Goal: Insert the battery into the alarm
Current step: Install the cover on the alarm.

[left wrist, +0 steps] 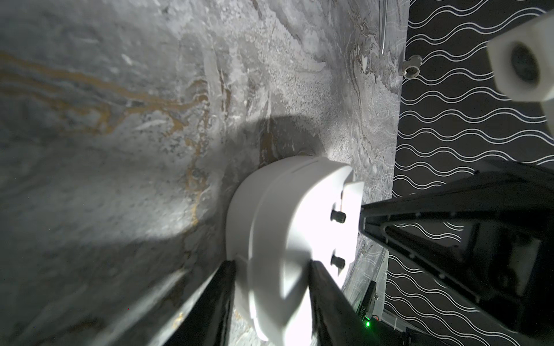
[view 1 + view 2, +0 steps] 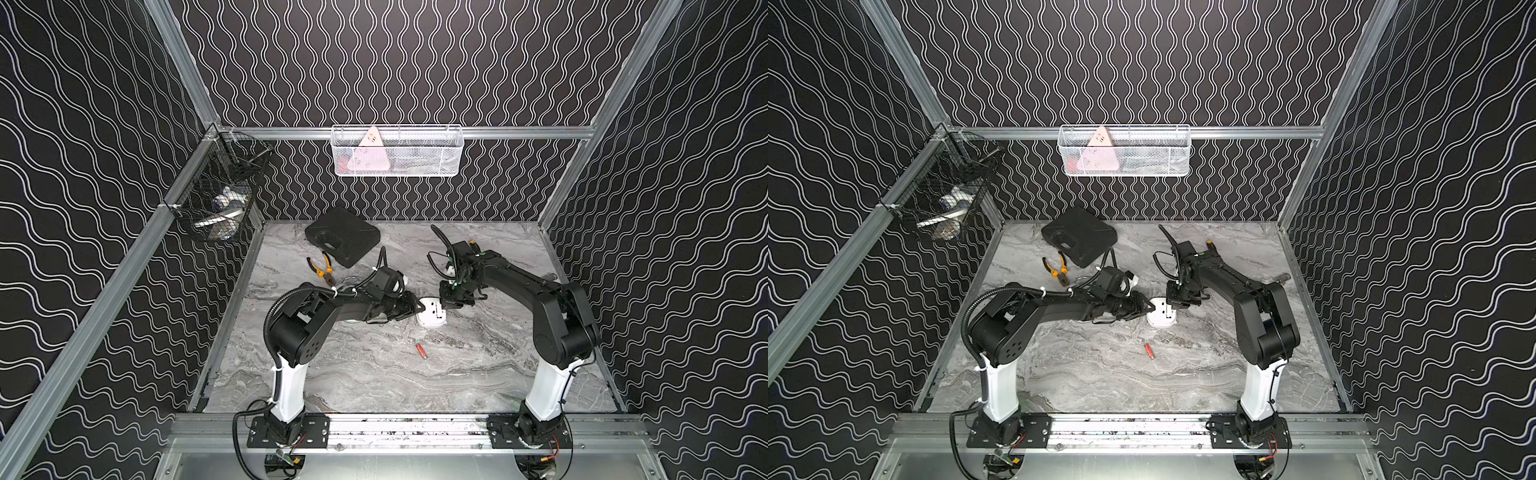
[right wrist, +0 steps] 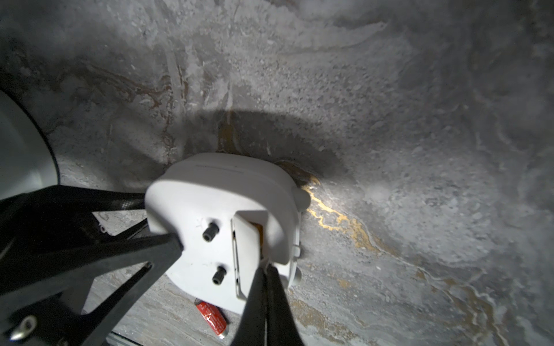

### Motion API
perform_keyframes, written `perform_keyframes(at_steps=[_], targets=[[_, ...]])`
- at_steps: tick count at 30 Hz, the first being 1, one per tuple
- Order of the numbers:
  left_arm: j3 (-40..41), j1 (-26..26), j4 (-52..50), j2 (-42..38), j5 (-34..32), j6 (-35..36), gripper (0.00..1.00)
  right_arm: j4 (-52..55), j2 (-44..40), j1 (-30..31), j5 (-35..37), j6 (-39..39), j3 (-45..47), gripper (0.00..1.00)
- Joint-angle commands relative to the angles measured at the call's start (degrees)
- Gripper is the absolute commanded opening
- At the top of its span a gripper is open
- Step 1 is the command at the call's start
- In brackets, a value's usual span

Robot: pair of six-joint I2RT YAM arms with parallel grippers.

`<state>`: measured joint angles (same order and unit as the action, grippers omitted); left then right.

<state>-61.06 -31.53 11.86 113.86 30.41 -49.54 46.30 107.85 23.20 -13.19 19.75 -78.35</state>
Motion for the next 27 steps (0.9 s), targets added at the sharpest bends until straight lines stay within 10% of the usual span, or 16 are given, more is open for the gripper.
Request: perform_keyframes(at_steps=[1,27], targets=[[0.59,0.04,-7.2,1.01,-2.72,-0.21,0.44,-1.03,0.21,0.23,-0.7,0.02,0.28,0.0],[0.15,-0.01,-7.88,1.19,-2.64,0.85,0.44,1.77,-0.27,0.7,-1.78,-2.47,-1.55,0.0]])
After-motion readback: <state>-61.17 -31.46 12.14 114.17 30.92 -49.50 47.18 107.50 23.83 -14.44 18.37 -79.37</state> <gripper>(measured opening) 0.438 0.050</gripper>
